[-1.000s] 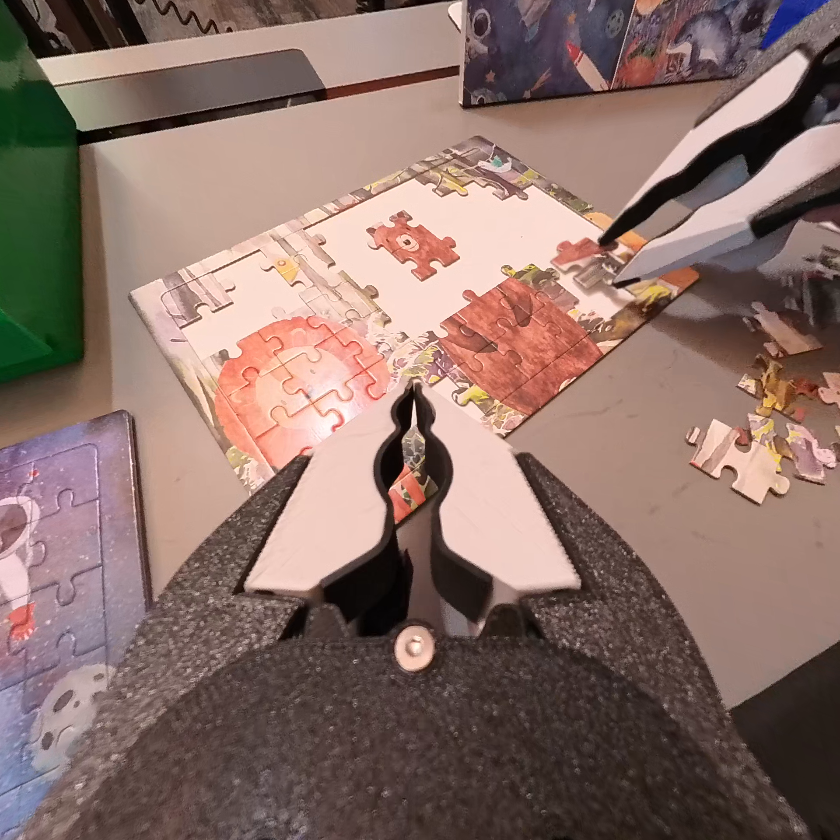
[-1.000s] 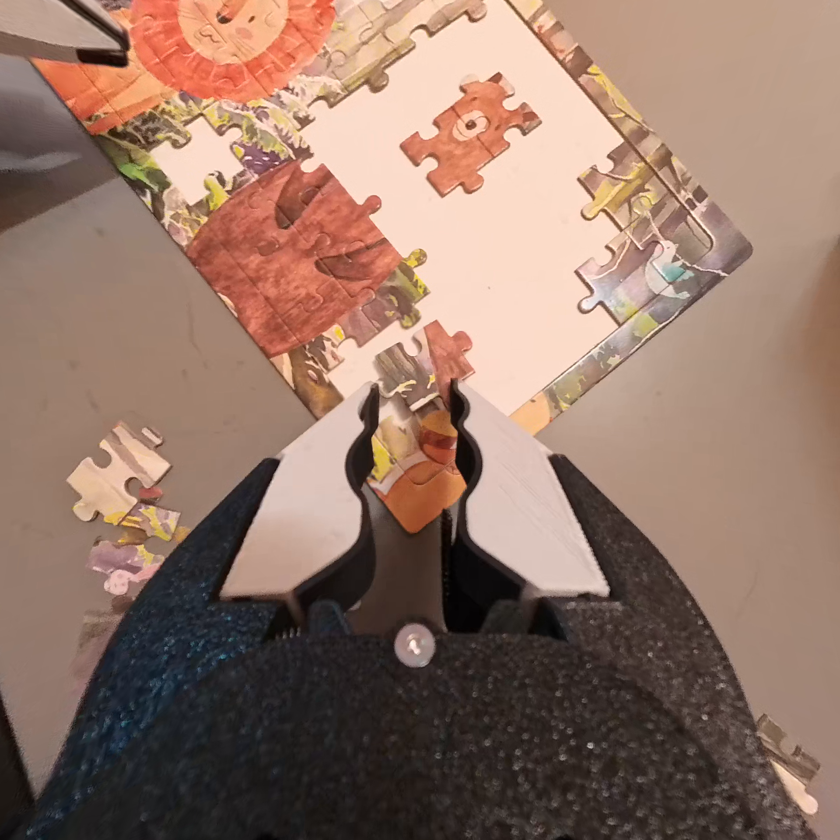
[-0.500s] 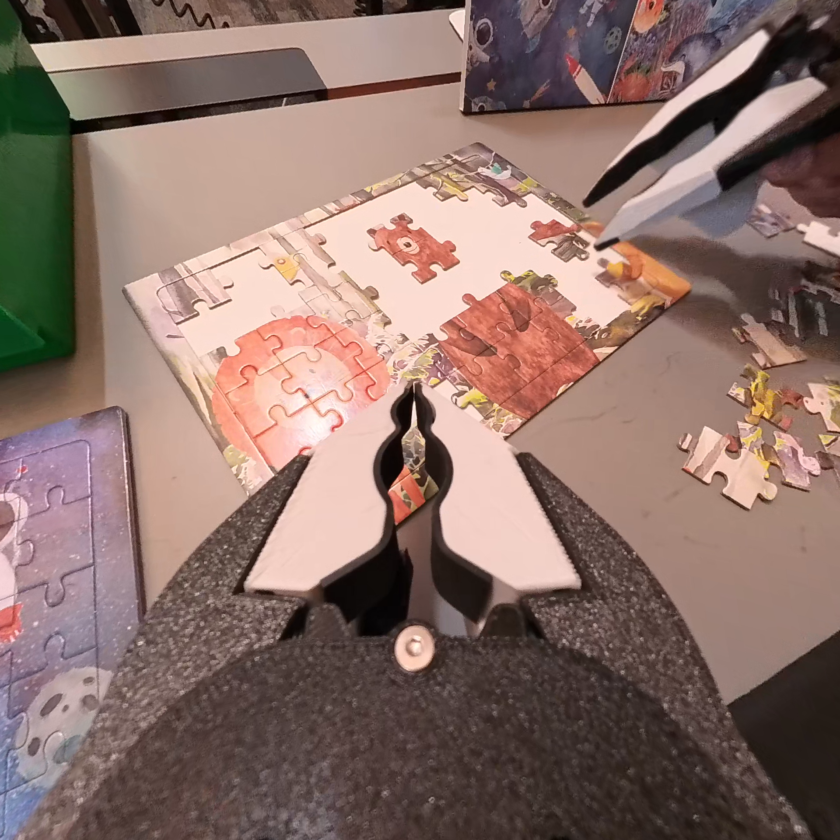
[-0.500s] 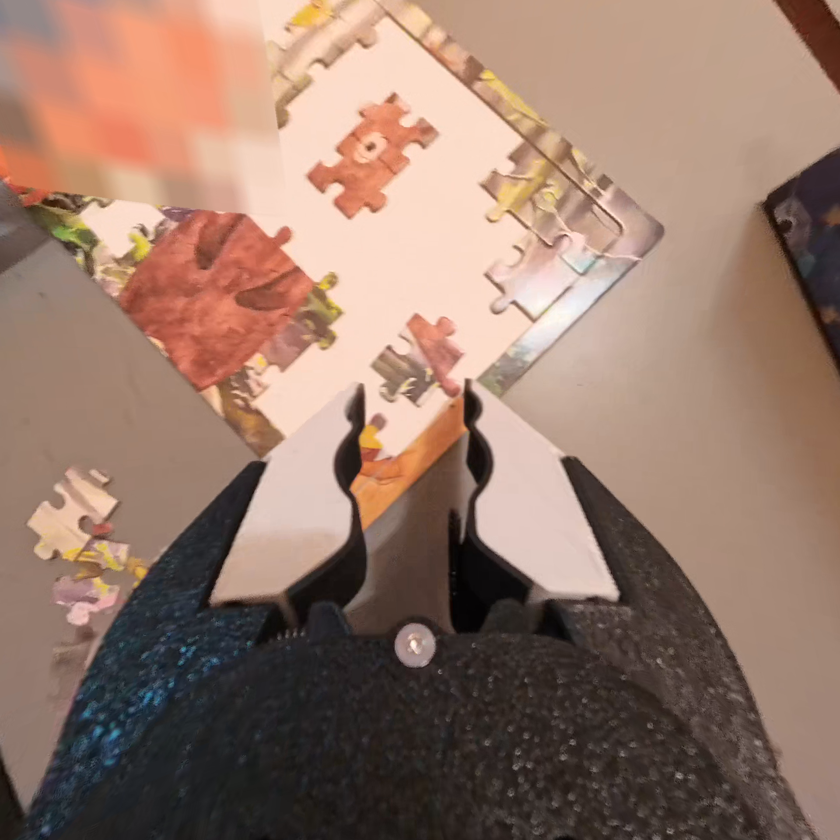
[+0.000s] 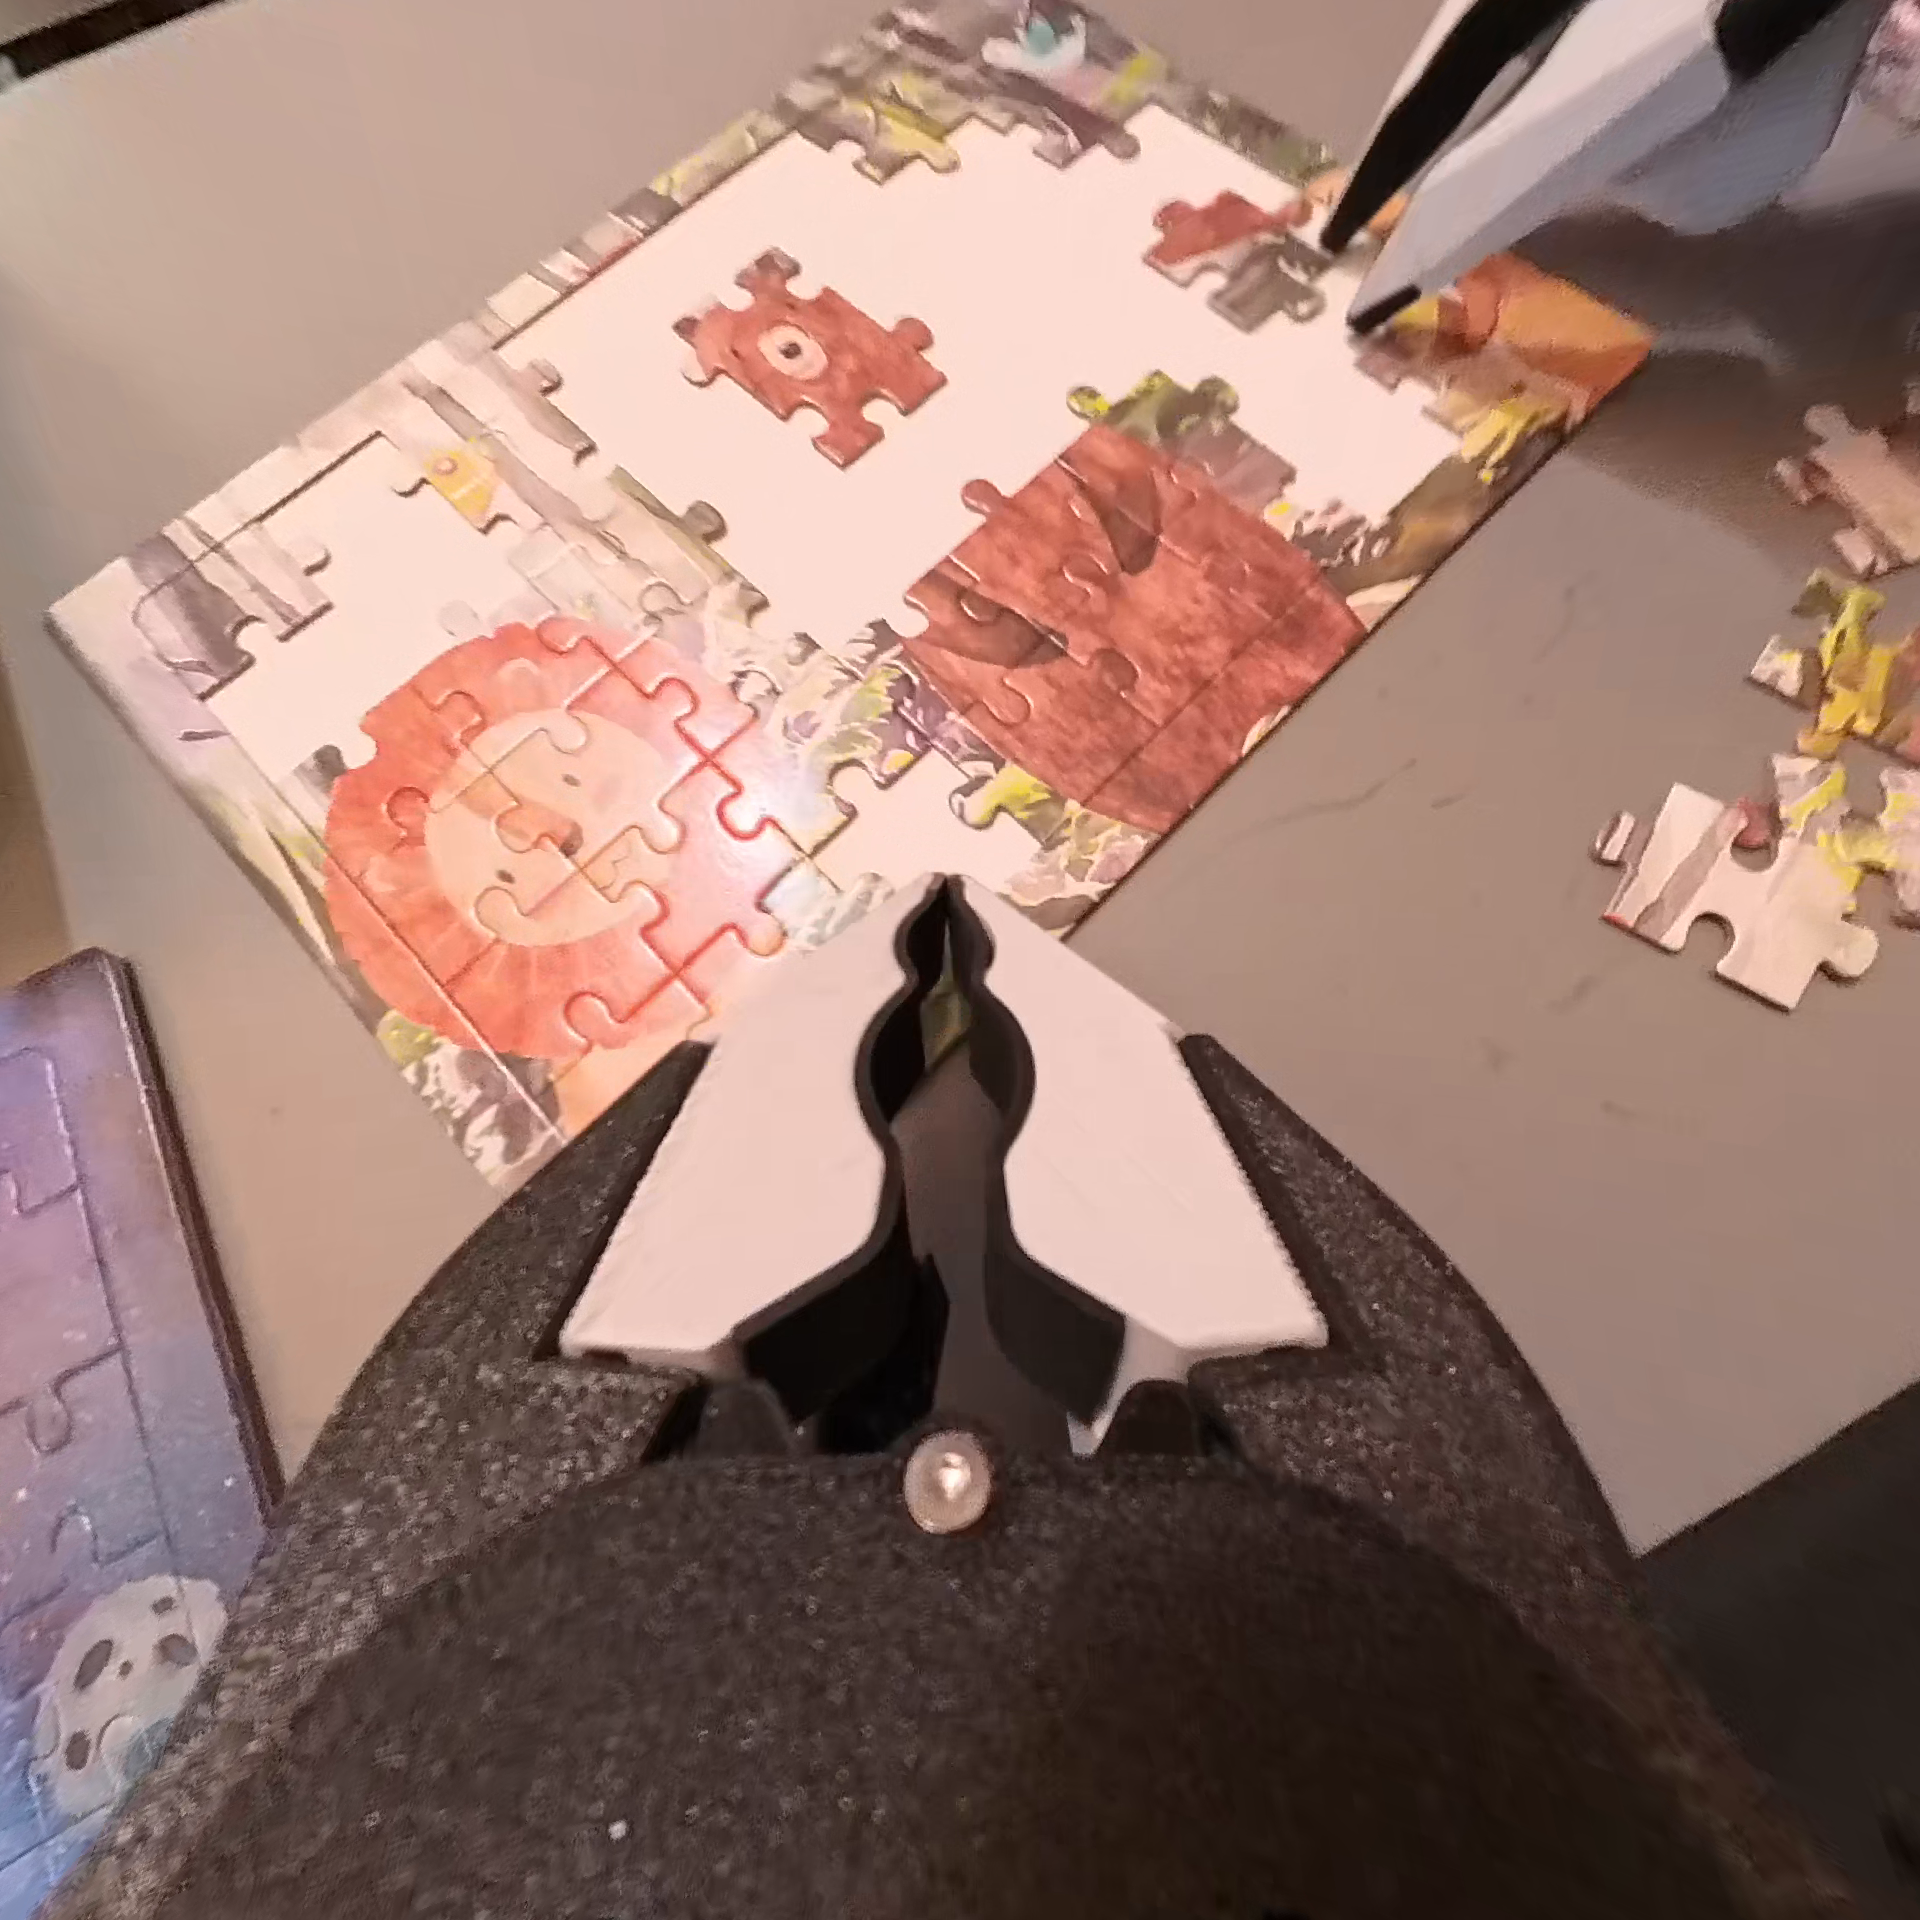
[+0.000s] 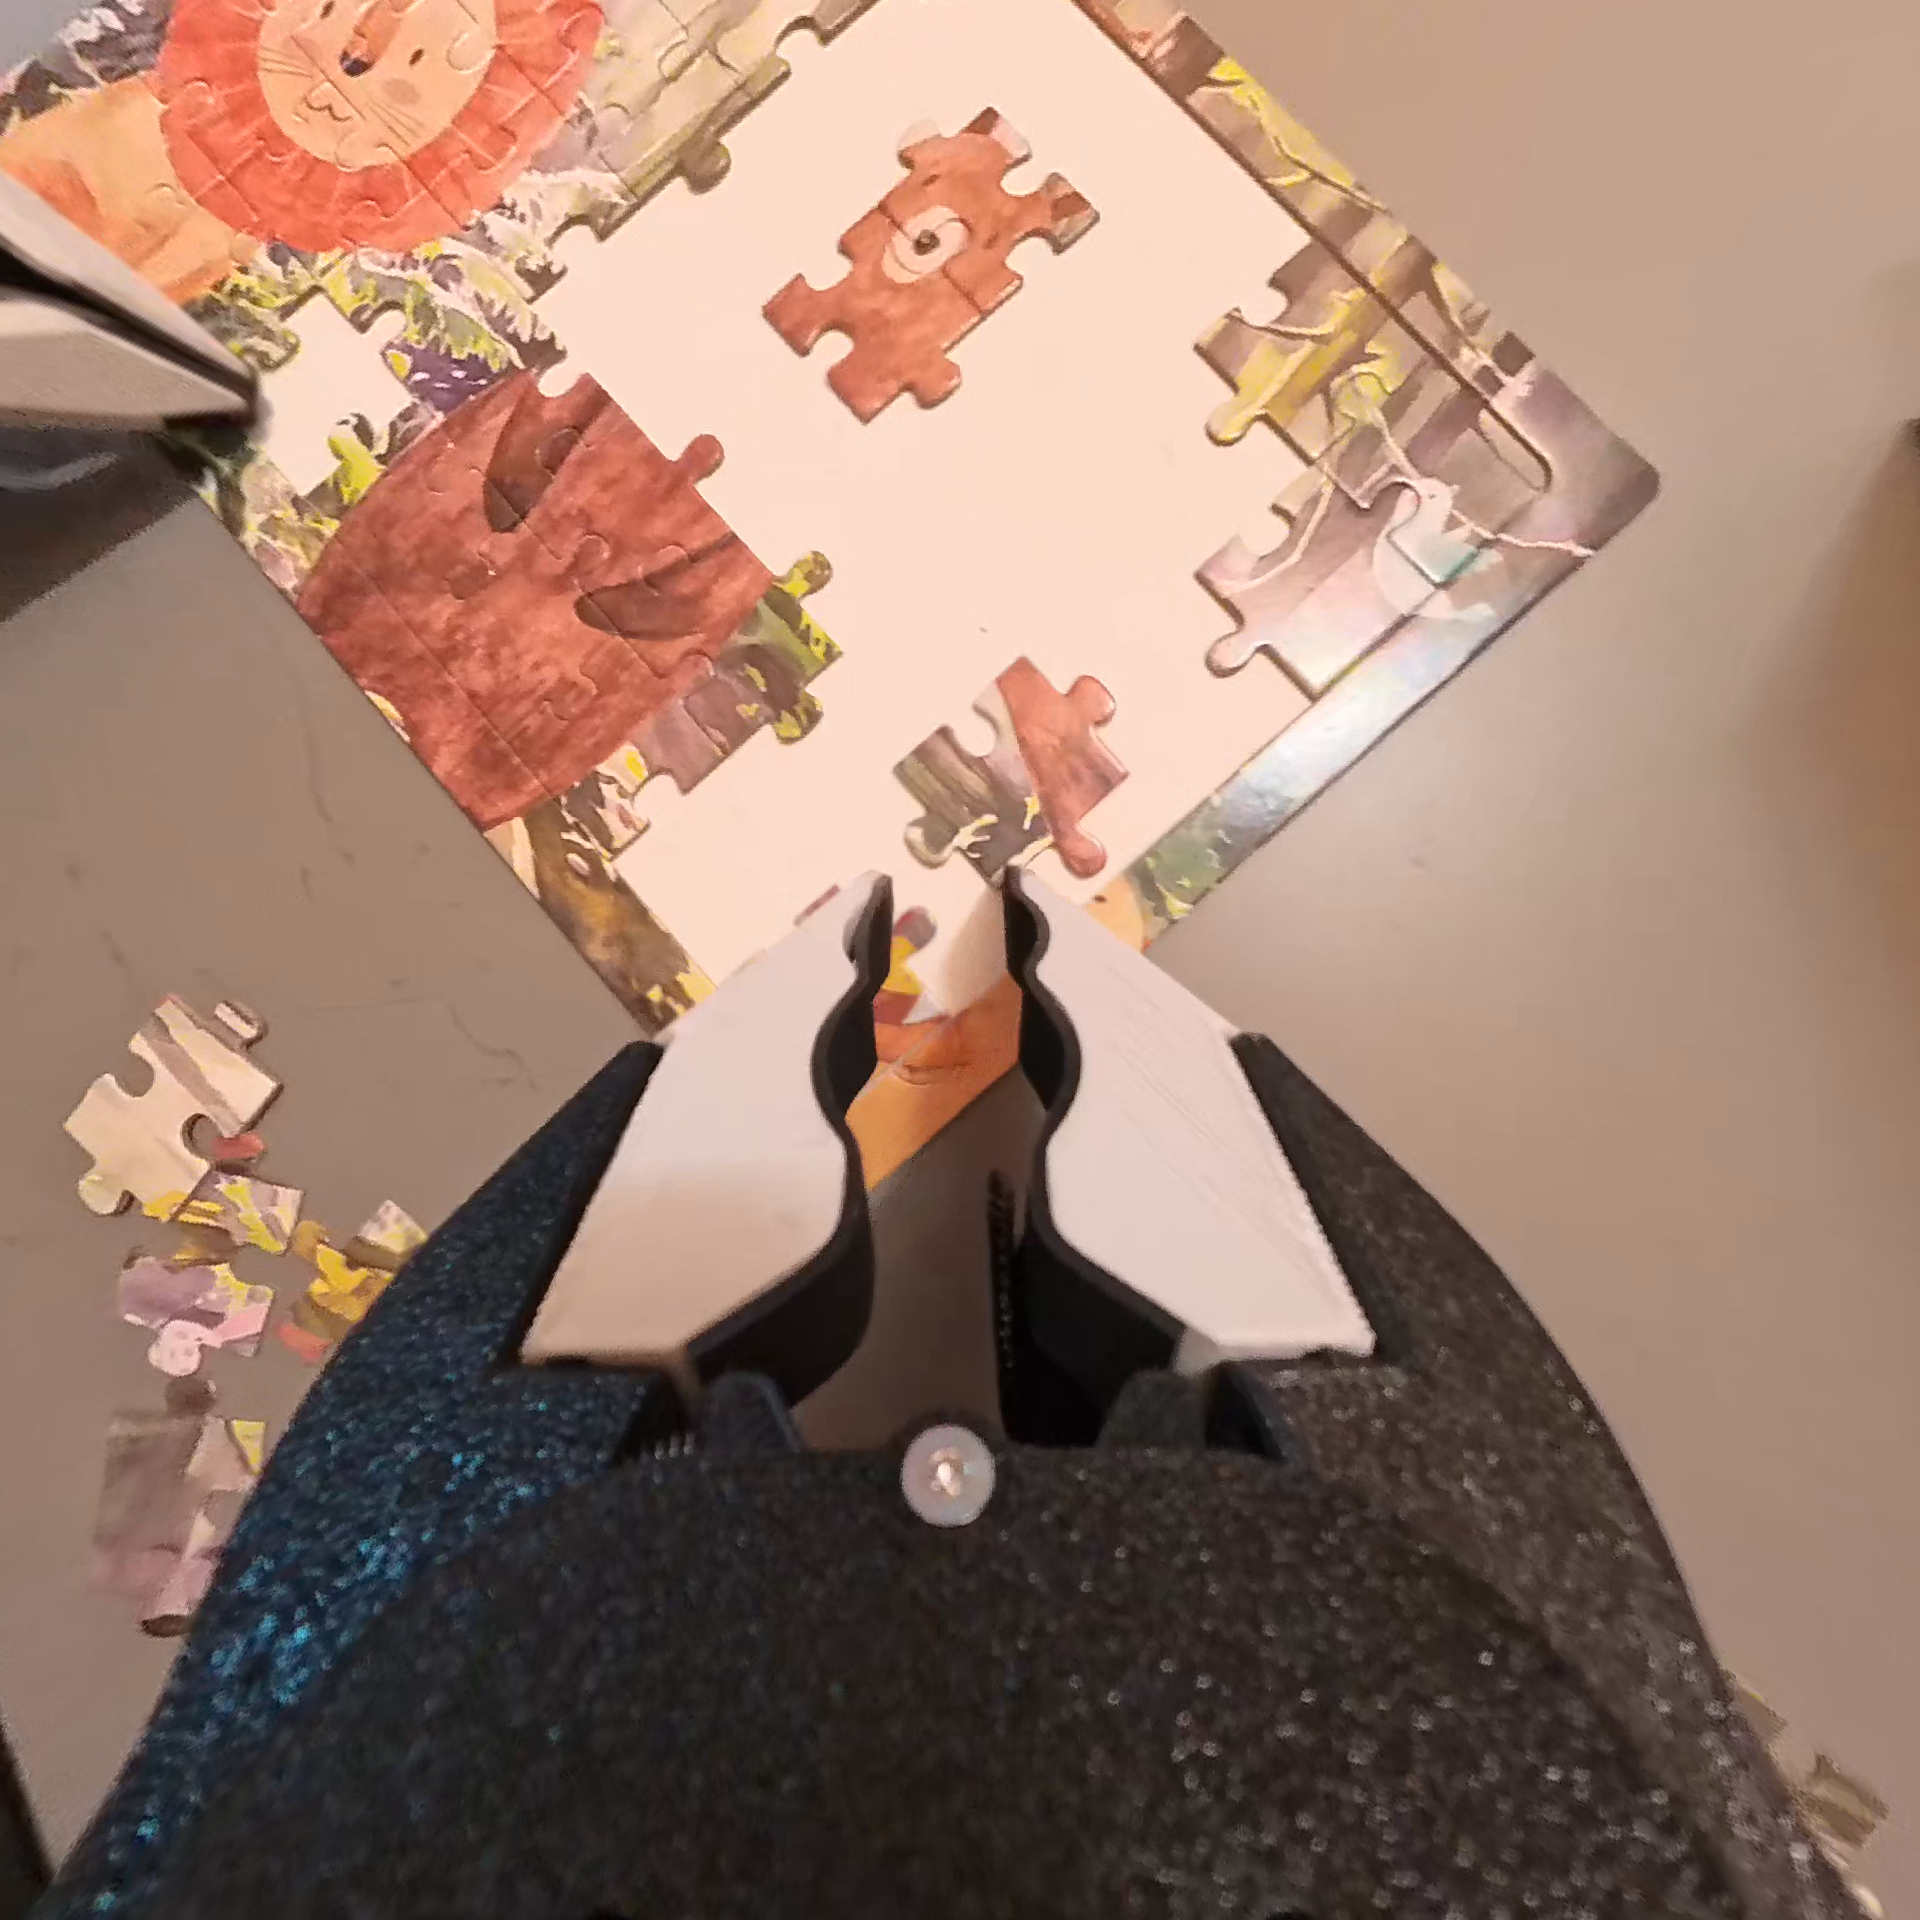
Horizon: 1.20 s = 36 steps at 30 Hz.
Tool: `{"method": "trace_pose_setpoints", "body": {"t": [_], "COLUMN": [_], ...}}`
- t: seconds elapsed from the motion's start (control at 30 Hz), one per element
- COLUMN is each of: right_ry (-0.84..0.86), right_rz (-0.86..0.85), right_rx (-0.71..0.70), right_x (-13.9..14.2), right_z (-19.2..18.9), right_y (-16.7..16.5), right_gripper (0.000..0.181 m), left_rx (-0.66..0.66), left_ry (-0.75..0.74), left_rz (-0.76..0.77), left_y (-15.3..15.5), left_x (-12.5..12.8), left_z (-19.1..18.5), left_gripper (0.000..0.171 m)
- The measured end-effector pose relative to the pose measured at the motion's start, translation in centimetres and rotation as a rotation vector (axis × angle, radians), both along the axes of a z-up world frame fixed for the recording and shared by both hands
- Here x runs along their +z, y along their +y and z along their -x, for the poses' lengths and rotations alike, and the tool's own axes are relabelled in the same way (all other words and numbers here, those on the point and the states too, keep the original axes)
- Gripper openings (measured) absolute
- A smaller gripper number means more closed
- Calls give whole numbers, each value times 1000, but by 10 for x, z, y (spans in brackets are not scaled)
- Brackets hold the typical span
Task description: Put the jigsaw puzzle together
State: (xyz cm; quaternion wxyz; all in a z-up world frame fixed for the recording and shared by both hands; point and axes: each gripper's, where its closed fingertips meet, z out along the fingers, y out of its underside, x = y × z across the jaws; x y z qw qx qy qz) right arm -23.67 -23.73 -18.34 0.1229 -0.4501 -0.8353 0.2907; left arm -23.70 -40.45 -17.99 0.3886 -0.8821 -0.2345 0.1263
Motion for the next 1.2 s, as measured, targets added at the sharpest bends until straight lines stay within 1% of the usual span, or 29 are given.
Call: {"method": "trace_pose_setpoints", "body": {"t": [0.07,0.23,0.33,0.4,0.47,0.53,0.63,0.73,0.87,1.07,1.2], "right_ry": [3,-1,41,69,84,97,51,9,-64,-83,-125], "right_rz": [7,26,-9,-13,-27,-58,-136,-206,-218,-240,-267], "right_rx": [8,54,60,40,59,140,340,461,533,562,587], "right_x": [0,1,6,12,17,19,13,7,-1,-2,-3], "right_z": [0,1,5,12,18,22,20,22,20,21,20], "right_y": [-7,-27,-22,-12,-4,0,-1,0,-3,-5,-4], "right_gripper": [23,29,26,25,26,26,21,18,12,8,7], "left_rx": [-8,-7,-7,-7,-7,-7,-8,-9,-9,-11,-12], "left_ry": [8,1,-2,-2,-3,-4,0,5,-4,-17,-15], "left_rz": [24,21,19,18,18,16,16,19,15,9,10], "left_y": [1,1,1,1,1,1,1,1,1,1,1], "left_x": [-3,-3,-3,-3,-3,-3,-2,-2,-2,-3,-3], "left_z": [-1,-1,-1,-1,-1,-1,-1,-1,-1,-2,-2], "left_gripper": [0,0,0,0,0,0,0,0,0,0,0]}}
